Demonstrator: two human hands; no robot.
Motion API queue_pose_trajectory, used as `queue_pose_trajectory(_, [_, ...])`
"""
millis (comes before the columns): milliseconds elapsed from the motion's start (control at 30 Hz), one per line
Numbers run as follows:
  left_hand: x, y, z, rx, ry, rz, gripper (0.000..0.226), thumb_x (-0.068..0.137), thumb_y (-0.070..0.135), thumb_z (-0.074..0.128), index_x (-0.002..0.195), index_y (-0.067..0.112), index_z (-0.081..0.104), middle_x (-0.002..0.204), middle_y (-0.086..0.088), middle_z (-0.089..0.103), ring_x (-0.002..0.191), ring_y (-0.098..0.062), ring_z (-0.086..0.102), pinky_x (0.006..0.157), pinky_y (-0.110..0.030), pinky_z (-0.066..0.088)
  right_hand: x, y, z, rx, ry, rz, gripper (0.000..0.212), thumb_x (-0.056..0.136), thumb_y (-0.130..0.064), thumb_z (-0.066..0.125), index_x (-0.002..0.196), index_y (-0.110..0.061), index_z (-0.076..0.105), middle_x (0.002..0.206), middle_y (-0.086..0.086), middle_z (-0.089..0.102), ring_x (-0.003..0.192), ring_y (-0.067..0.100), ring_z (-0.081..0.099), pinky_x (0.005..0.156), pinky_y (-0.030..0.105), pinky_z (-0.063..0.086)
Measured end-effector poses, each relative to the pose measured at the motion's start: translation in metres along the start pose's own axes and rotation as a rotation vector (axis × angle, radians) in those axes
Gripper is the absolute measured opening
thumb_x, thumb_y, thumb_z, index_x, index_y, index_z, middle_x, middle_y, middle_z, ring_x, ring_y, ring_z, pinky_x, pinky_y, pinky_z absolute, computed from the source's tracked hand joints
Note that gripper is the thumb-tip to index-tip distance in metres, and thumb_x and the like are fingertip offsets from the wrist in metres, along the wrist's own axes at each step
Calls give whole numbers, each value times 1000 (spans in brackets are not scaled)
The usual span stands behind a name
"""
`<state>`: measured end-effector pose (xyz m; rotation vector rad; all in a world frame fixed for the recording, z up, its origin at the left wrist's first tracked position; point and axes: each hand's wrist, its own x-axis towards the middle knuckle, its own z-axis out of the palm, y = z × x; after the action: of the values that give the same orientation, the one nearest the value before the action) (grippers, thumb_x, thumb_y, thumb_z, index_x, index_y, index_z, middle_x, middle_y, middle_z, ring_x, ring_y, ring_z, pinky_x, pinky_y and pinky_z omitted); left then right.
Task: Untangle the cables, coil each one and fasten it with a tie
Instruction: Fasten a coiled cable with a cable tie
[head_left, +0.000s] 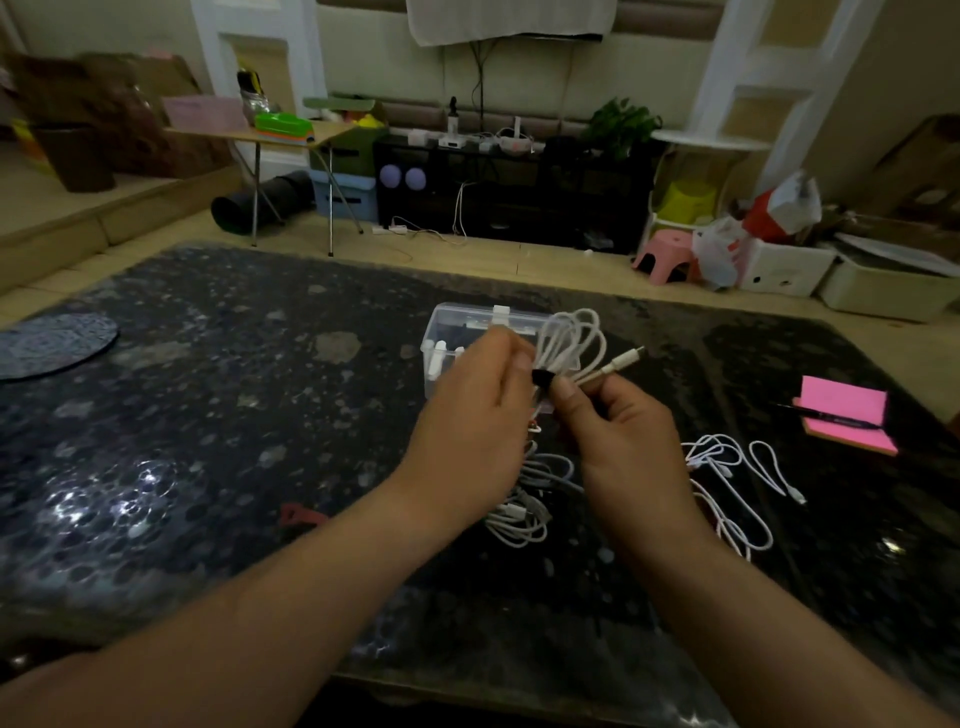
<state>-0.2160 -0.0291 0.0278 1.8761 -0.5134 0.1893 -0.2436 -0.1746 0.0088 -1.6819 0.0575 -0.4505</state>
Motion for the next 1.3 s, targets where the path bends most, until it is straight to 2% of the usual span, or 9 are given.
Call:
queue_pose_trajectory(100, [-4, 1, 3, 60, -161, 25, 15, 112, 28, 43, 118, 26, 56, 99, 7, 68, 84, -11, 65, 74, -41, 54, 3, 0, 0, 33, 13, 37, 15, 103, -26, 67, 102, -18, 80, 93, -3, 81, 91, 13, 77, 83, 38, 59])
queue_pose_trajectory(267, [-4, -3, 2, -20, -169, -4, 18, 113, 26, 41, 116, 20, 58, 88, -6, 66, 76, -30, 59, 69, -56, 49, 1, -1, -2, -21, -12, 46, 13, 103, -26, 66, 102, -21, 79, 93, -6, 81, 91, 10, 77, 83, 36, 59])
queue_pose_trajectory(433, [-6, 1, 6, -159, -107, -48, 26, 114, 35, 39, 105, 21, 59, 75, 9, 56, 68, -8, 50, 65, -36, 44, 0, -6, -1, 4, -9, 25, 14, 102, -27, 68, 107, -21, 79, 98, -9, 81, 96, 6, 76, 87, 33, 60])
queue_pose_trajectory(567, [-4, 1, 10, -256, -62, -72, 30, 114, 35, 40, 110, 21, 66, 102, 2, 74, 96, -21, 70, 86, -48, 58, -4, -9, 2, 39, 17, 7, 12, 101, -26, 69, 108, -22, 78, 98, -11, 81, 94, 2, 75, 82, 24, 55])
queue_pose_trajectory(733, [0, 2, 12, -565, -40, -249, 37, 115, 28, 39, 116, 15, 74, 107, 2, 81, 98, -6, 75, 76, -16, 55, -4, -9, -1, 129, -3, 31, 16, 100, -21, 72, 116, -19, 73, 107, -4, 81, 104, 13, 77, 97, 45, 59])
queue_pose_trajectory(867, [5, -4, 15, -803, -52, -380, 39, 114, 26, 40, 118, 8, 75, 115, -12, 79, 106, -21, 75, 85, -31, 57, -2, -13, -8, 105, -103, 9, 20, 99, -16, 70, 118, -21, 69, 106, -3, 81, 100, 11, 77, 88, 31, 61])
queue_pose_trajectory(1033, [12, -5, 13, -909, -10, -414, 42, 110, 19, 47, 139, -12, 53, 119, -25, 67, 87, -17, 68, 66, -26, 55, 6, -15, -16, 69, -205, -3, 18, 98, -13, 70, 114, -17, 74, 98, -4, 82, 94, 6, 76, 78, 18, 56])
queue_pose_trajectory(1200, [12, -4, 7, -884, -63, -402, 43, 110, 18, 47, 139, -13, 53, 126, -25, 70, 110, -28, 66, 99, -44, 53, 5, -14, -15, 70, -344, -17, 46, 97, -7, 69, 140, -23, 63, 119, -3, 79, 114, 12, 73, 97, 29, 59])
queue_pose_trajectory(1300, [11, -4, 4, -860, -110, -387, 37, 110, 19, 49, 136, -7, 54, 111, -13, 75, 94, -20, 71, 78, -33, 59, 5, -16, -16, 54, -360, -38, 49, 98, -6, 68, 144, -21, 61, 121, -6, 78, 115, 11, 73, 97, 29, 59])
